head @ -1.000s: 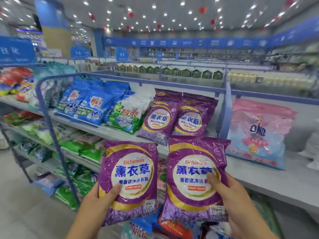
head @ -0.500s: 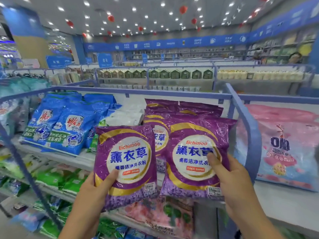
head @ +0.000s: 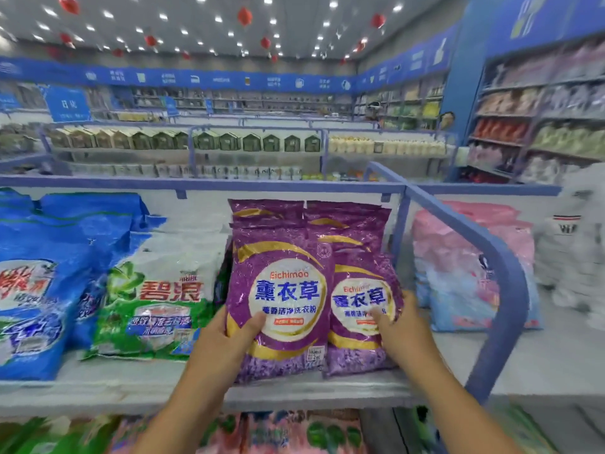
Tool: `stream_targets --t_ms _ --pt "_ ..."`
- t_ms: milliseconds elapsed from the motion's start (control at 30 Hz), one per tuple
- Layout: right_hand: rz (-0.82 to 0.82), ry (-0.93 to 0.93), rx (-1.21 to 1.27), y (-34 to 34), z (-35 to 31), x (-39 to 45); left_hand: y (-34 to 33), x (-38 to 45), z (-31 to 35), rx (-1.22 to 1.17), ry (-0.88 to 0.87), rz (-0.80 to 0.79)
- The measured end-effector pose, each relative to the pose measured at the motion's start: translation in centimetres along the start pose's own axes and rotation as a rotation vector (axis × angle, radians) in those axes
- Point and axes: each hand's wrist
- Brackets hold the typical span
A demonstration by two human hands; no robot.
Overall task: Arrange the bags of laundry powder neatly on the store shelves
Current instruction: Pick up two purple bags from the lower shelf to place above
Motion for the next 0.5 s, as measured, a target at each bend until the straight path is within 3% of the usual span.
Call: stream_targets --t_ms 133,267,333,400,500 --pt "0.084 -0.122 0.109 -1.0 -0.4 1.0 -0.2 1.5 0.2 -0.083 0.036 -0.086" --pt "0.124 -0.132 0.209 -1.8 -0.4 1.7 -0.4 2.5 0.8 -0.098 0.055 -0.165" --pt "0.109 -0.121 0.216 -1.6 -0.5 1.5 -0.7 2.6 0.1 0.088 0.014 -0.126" --pt "0.076 -0.094 0.159 -1.1 -0.4 1.0 -1.5 2.2 -1.0 0.414 -0.042 0.013" --pt "0.041 -0.04 -0.01 -0.3 0.1 0.7 -2.9 1.3 -2.3 0.719 -0.182 0.227"
Point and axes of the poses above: each hand's wrist, its own x-axis towards the middle knuckle, its own y-axis out of the back of the hand, z = x × y, and after that the axes turned 8 degrees about -z, right-handed
